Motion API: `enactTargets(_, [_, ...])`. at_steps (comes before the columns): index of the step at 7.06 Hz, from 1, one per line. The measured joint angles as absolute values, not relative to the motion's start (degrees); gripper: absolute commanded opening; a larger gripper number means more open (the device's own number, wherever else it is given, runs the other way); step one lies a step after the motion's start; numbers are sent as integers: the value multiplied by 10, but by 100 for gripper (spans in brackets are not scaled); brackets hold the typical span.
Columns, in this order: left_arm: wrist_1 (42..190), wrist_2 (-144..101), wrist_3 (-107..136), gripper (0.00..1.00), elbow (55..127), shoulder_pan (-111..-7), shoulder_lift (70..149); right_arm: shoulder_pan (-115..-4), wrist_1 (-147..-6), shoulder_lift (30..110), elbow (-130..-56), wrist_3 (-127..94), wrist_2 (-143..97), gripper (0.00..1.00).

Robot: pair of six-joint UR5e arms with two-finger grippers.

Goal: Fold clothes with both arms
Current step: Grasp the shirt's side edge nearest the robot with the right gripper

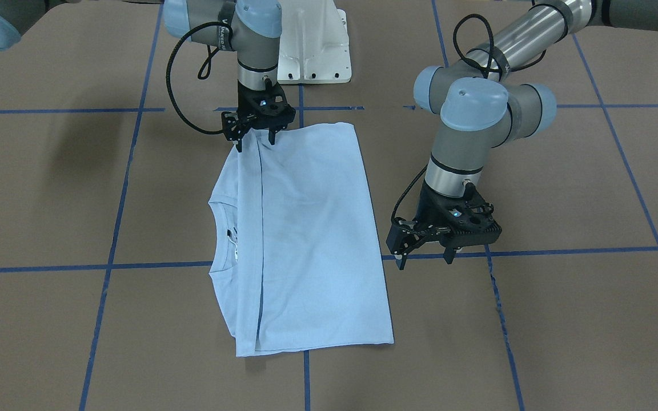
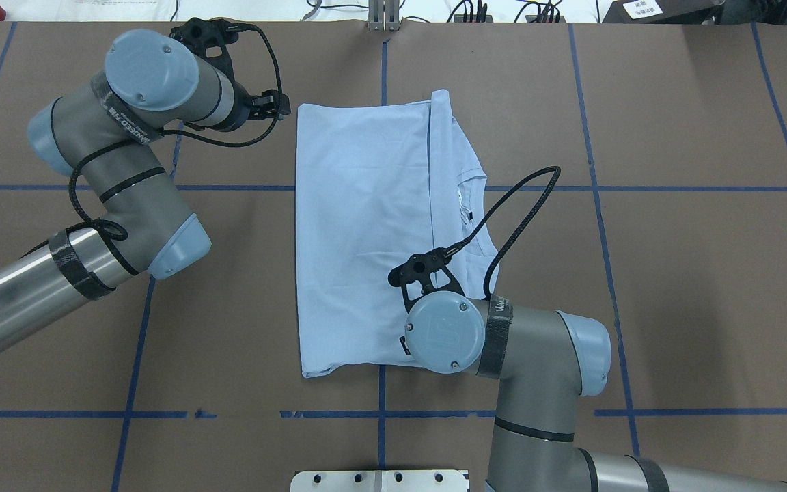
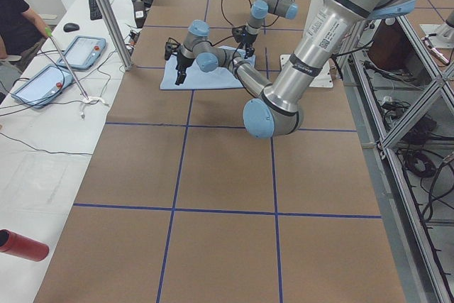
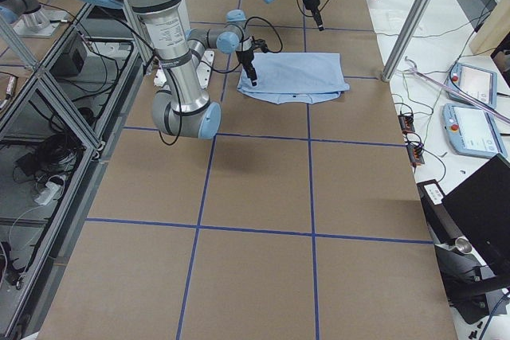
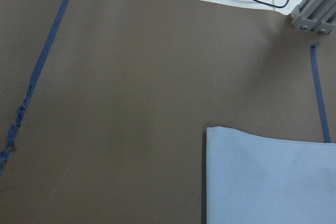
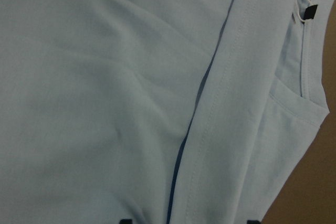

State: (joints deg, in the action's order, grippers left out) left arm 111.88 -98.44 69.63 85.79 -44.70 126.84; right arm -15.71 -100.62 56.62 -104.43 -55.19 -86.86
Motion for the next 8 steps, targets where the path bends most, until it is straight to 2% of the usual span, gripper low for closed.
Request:
enactTargets(3, [1119, -984, 697, 100, 858, -446, 1268, -144, -1018, 570, -1054, -552, -872, 51])
enactTargets(4, [1120, -985, 697, 100, 858, -446, 1268, -138, -1019, 570, -1053, -552, -872, 45])
enactTargets(5, [1120, -985, 697, 100, 859, -446, 1269, -135, -1019, 571, -1053, -553, -872, 32])
enactTargets(8, [1120, -985, 697, 100, 860, -446, 1269, -133, -1019, 575, -1051, -552, -871, 12])
